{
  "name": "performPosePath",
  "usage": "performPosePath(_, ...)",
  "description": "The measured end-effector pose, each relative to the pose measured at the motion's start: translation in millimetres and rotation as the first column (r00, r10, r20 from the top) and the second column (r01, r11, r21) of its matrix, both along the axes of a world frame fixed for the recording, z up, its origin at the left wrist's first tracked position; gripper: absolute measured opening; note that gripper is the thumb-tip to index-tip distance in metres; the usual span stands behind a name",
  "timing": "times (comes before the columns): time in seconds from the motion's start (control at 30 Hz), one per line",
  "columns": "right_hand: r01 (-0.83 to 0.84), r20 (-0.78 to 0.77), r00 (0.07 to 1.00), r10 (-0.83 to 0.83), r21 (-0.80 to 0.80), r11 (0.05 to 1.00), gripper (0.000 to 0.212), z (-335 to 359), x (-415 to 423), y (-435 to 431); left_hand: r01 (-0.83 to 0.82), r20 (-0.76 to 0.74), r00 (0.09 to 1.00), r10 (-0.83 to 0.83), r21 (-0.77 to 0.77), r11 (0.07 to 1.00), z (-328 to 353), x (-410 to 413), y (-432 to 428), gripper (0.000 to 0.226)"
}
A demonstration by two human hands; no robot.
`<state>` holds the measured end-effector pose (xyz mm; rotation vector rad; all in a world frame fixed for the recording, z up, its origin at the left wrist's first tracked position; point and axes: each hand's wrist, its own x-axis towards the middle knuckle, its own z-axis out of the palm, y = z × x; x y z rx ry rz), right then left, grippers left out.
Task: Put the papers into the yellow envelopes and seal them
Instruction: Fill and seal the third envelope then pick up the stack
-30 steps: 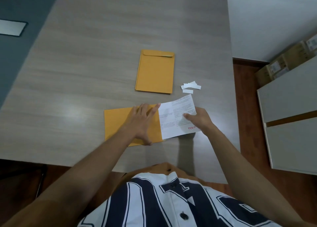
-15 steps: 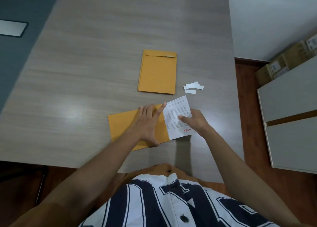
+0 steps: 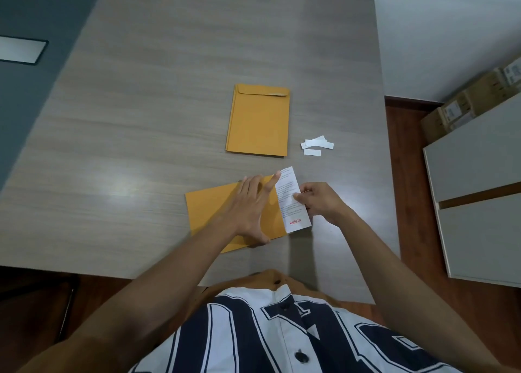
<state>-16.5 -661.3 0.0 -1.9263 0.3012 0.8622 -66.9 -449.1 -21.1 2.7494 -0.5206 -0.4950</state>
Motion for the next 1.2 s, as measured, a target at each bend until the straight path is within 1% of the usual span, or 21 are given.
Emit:
performPosePath(0.1, -0.018, -0.03, 0.999, 0.019, 0.003, 1.0, 0.01, 1.1, -2.8, 6.3, -0.006, -0.006, 1.0, 0.005, -0.037, 0.999, -0.2, 0.6, -4.6, 0.16)
performPosePath(0.17, -0.01, -0.049, 0.999, 0.012, 0.03, 0.999, 0.009, 1.8, -3.3, 8.1, -0.027, -0.017, 1.0, 0.027, -0.036, 0.999, 0.2, 1.1, -5.3, 0.16)
performPosePath(0.27, -0.002, -0.055, 0.998, 0.005, 0.059, 0.998, 0.008, 2.1, -4.0, 6.9, -0.058, -0.029, 0.998, 0.059, 0.048, 0.997, 1.0, 0.1, -4.6, 0.16)
performPosePath(0.33, -0.006, -0.051, 0.999, 0.009, 0.05, 0.999, 0.008, 1.9, -4.6, 7.5, -0.055, -0.027, 0.998, 0.058, 0.105, 0.993, 2.6, 0.0, -5.3, 0.159)
performPosePath(0.43, -0.01, -0.033, 0.999, 0.011, 0.028, 1.0, 0.009, 1.5, -4.3, 10.0, -0.039, -0.008, 0.999, 0.04, 0.123, 0.992, 6.8, 1.1, -8.8, 0.156)
performPosePath(0.5, -0.007, -0.041, 0.999, 0.008, 0.039, 0.999, 0.011, 1.1, -4.2, 13.0, -0.035, 0.013, 0.999, 0.033, 0.116, 0.993, 9.6, 2.2, -11.1, 0.154)
performPosePath(0.57, -0.011, -0.068, 0.998, 0.014, 0.048, 0.999, 0.017, 1.3, -4.8, 16.3, -0.029, 0.024, 0.999, 0.027, 0.1, 0.995, 11.9, 3.7, -13.8, 0.154)
performPosePath(0.67, -0.013, -0.128, 0.991, 0.025, 0.096, 0.995, 0.01, 1.0, -4.6, 20.4, -0.017, 0.025, 1.0, 0.015, 0.099, 0.995, 14.6, 5.4, -15.7, 0.154)
performPosePath(0.77, -0.013, -0.14, 0.99, 0.031, 0.123, 0.992, 0.019, 0.0, -1.6, 17.0, -0.018, 0.019, 1.0, 0.016, 0.097, 0.995, 14.5, 5.5, -14.8, 0.155)
performPosePath(1.0, -0.004, -0.157, 0.987, 0.029, 0.156, 0.988, 0.017, -5.7, -2.4, 18.6, 0.0, 0.044, 0.999, -0.002, 0.038, 0.999, 11.9, 5.7, -17.4, 0.154)
performPosePath(1.13, -0.003, -0.171, 0.985, 0.038, 0.203, 0.979, 0.016, -2.8, -1.5, 16.1, -0.025, 0.043, 0.999, 0.022, 0.066, 0.997, 7.1, 4.4, -13.8, 0.15)
performPosePath(1.2, 0.016, -0.145, 0.989, 0.015, 0.209, 0.978, 0.017, 0.6, 0.1, 13.6, -0.06, 0.037, 0.998, 0.057, 0.086, 0.994, 3.7, 3.9, -11.2, 0.145)
